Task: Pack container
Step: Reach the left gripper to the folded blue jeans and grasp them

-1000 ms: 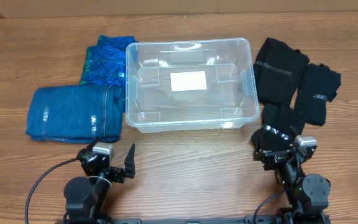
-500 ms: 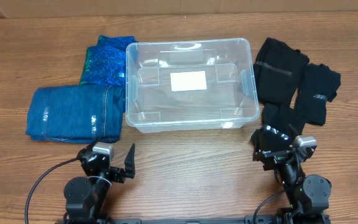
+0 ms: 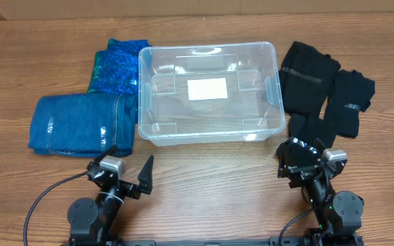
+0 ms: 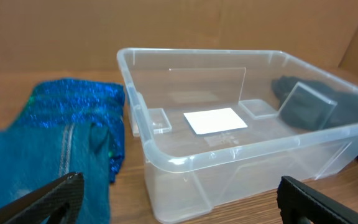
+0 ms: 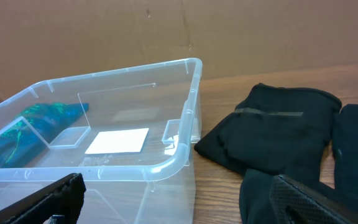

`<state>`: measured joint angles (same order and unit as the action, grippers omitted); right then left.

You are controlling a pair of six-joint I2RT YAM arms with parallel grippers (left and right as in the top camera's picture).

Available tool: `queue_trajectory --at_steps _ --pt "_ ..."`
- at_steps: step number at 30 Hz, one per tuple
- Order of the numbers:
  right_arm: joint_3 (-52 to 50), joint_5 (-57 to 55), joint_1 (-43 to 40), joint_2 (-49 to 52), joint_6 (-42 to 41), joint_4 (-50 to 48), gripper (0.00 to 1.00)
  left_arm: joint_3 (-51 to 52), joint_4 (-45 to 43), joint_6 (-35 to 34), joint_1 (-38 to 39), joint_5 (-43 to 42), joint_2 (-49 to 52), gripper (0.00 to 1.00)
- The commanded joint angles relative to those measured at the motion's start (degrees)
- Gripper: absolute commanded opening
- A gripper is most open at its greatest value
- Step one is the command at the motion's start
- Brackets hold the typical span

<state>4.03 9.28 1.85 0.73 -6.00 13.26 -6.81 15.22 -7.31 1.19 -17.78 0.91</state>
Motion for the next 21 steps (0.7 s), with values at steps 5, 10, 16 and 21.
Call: queue_trajectory --at_steps 5,10,16,21 --pt "0.04 0.48 -0.37 -0.55 0.04 -0.2 1.0 -18.43 5.2 -10.8 0.17 2.38 13.57 1.0" --pt "0.04 0.46 -0.37 -0.55 0.07 -0.2 1.0 -39.98 12.68 -3.19 0.17 -1.73 31.8 1.0" --pt "0.04 0.46 -0.37 -0.55 0.07 -0.2 1.0 -57.11 20.22 0.02 0.0 -3.67 44.15 1.0" --pt "0.04 0.46 -0.37 -0.55 0.04 -0.2 1.0 -67.14 33.24 -6.47 -4.13 11.08 53.9 1.0"
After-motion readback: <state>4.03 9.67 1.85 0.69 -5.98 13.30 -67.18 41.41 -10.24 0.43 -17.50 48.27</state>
